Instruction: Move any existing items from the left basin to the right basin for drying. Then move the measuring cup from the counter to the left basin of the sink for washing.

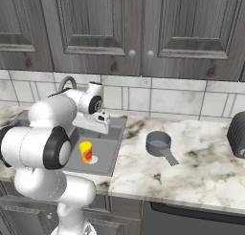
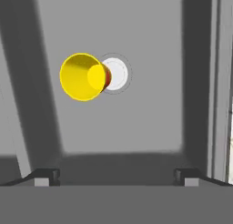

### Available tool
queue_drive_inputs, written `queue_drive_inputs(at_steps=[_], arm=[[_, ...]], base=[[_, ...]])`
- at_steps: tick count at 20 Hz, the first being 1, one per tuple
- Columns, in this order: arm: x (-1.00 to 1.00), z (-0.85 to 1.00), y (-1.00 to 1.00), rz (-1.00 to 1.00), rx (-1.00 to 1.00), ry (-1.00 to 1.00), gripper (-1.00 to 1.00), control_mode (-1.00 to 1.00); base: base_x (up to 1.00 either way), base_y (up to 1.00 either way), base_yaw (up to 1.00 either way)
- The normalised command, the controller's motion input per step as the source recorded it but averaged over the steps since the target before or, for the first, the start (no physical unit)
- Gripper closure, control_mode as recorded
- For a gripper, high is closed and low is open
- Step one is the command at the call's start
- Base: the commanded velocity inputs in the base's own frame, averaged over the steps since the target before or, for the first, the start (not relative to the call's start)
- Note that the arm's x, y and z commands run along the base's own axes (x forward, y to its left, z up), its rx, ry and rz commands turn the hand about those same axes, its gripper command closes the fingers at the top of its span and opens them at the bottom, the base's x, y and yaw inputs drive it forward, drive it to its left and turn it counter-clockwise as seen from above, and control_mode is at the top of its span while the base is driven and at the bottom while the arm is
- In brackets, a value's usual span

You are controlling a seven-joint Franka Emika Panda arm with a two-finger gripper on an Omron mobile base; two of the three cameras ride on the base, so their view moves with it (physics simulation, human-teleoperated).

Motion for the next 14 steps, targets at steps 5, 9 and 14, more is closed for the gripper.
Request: queue_drive_inputs(at_steps=[5, 9, 14], arm=[[-0.25, 0.11, -0.31, 0.00, 0.00, 0.01, -1.00, -1.00], [-0.31, 0.14, -0.35, 0.00, 0.00, 0.00, -1.00, -1.00], [-0.33, 0.15, -0.40, 0.00, 0.00, 0.00, -1.00, -1.00]], base=[[0.00, 0.00, 0.00], [0.00, 0.00, 0.00], [0.00, 0.00, 0.00]])
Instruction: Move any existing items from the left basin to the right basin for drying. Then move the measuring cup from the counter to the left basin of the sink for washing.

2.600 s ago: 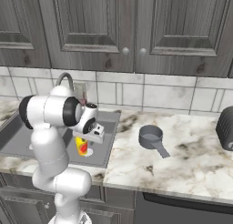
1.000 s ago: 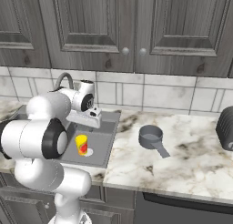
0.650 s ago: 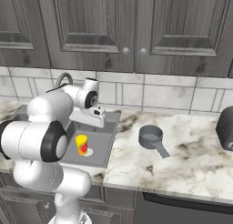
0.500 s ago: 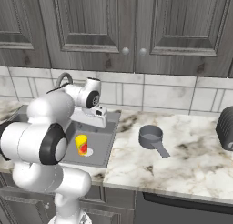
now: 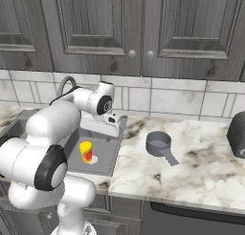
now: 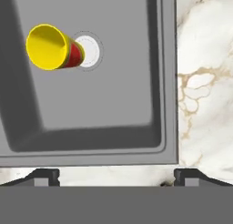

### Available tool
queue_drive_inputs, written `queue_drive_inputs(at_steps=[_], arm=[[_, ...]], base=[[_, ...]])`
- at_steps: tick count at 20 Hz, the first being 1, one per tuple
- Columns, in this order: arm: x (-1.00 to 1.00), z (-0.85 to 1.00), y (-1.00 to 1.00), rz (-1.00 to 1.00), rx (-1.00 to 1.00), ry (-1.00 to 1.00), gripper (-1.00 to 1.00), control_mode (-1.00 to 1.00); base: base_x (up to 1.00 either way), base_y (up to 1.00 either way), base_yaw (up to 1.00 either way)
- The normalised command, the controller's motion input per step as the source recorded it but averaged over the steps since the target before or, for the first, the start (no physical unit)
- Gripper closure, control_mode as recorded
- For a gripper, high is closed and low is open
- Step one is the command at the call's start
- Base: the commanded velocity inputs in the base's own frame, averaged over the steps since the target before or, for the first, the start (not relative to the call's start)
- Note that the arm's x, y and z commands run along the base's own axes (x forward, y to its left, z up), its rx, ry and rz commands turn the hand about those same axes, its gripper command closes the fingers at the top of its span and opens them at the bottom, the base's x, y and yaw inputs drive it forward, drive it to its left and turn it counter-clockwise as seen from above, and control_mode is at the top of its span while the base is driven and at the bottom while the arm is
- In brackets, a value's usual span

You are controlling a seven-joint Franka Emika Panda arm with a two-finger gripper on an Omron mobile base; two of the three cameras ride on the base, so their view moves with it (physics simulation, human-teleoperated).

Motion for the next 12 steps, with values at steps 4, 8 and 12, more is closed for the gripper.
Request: queue_drive_inputs(at_steps=[4, 8, 12], arm=[[-0.33, 0.13, -0.42, 0.00, 0.00, 0.00, -1.00, -1.00], [-0.26, 0.10, -0.45, 0.00, 0.00, 0.02, -1.00, -1.00], [-0.18, 0.08, -0.45, 0.00, 0.00, 0.05, -1.00, -1.00]], base=[[0.00, 0.00, 0.00], [0.00, 0.00, 0.00], [0.00, 0.00, 0.00]])
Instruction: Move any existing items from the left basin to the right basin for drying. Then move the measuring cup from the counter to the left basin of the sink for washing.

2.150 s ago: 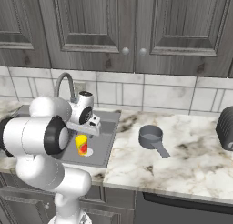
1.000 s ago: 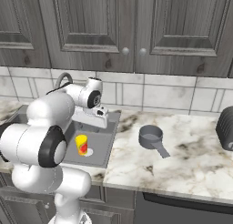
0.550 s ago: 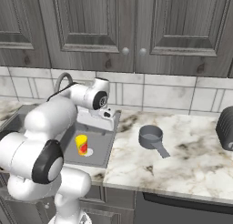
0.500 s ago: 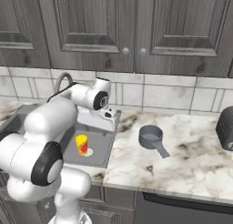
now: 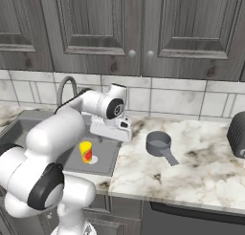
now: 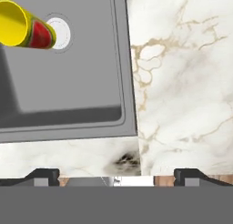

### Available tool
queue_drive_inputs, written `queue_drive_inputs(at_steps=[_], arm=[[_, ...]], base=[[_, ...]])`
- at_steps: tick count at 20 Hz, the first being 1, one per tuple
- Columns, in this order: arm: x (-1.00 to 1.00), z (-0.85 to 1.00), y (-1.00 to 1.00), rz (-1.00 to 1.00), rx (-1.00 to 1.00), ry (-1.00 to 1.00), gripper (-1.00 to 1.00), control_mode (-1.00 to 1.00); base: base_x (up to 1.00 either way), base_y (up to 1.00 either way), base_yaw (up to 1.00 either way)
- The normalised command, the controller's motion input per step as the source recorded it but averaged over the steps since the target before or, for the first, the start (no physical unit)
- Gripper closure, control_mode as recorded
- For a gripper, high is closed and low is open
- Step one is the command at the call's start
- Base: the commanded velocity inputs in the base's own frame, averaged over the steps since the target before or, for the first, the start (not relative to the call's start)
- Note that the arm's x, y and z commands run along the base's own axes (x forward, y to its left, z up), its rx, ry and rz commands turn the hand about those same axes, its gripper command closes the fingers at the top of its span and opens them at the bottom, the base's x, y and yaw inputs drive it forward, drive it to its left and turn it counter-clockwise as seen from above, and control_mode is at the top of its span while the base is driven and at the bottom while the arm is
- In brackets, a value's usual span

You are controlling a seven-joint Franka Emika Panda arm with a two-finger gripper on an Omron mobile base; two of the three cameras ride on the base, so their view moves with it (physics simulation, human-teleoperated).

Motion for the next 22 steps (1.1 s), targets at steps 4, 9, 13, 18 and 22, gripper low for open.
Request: queue_drive_inputs(at_steps=[4, 9, 13, 18, 22], arm=[[-0.14, 0.04, -0.48, 0.02, 0.00, 0.05, -1.00, -1.00], [-0.02, 0.04, -0.48, 0.03, 0.00, 0.04, -1.00, -1.00], [0.00, 0.04, -0.47, 0.04, 0.00, 0.03, -1.00, -1.00], [0.00, 0.01, -0.50, 0.05, 0.00, 0.00, -1.00, -1.00], [0.00, 0.02, -0.50, 0.06, 0.00, 0.00, -1.00, -1.00]], base=[[0.00, 0.00, 0.00], [0.00, 0.00, 0.00], [0.00, 0.00, 0.00], [0.00, 0.00, 0.00], [0.00, 0.00, 0.00]])
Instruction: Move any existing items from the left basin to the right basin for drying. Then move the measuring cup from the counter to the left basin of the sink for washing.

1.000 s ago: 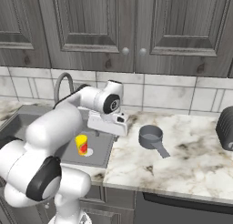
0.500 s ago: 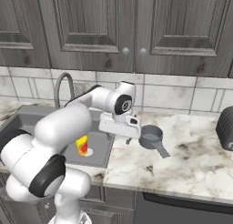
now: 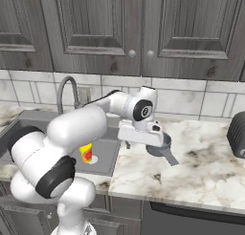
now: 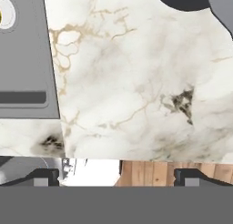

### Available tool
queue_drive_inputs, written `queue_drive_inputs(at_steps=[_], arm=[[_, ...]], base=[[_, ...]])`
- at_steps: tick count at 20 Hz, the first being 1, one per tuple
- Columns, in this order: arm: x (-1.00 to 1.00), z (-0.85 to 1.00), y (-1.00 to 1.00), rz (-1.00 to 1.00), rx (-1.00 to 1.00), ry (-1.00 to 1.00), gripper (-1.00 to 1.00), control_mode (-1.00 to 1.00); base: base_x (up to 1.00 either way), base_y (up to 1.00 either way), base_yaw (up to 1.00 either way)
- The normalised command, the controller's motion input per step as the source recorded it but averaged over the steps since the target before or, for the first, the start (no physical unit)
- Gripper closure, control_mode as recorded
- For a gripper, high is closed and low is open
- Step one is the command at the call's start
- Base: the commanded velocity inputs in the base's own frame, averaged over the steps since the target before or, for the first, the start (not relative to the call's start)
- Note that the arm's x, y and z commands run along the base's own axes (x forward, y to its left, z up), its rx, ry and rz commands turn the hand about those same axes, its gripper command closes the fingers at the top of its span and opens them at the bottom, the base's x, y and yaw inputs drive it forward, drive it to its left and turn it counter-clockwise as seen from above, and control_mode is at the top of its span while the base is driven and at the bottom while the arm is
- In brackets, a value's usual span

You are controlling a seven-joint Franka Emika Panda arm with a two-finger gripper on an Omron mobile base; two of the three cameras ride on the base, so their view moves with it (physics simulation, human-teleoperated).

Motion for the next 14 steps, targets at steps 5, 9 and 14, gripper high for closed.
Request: queue_drive_inputs(at_steps=[5, 9, 14], arm=[[0.00, 0.01, -0.44, 0.08, 0.00, 0.00, -1.00, -1.00], [0.00, 0.00, -0.45, 0.09, 0.00, 0.00, -1.00, -1.00], [0.00, 0.00, -0.45, 0.10, 0.00, -0.03, -1.00, -1.00]], base=[[0.00, 0.00, 0.00], [0.00, 0.00, 0.00], [0.00, 0.00, 0.00]])
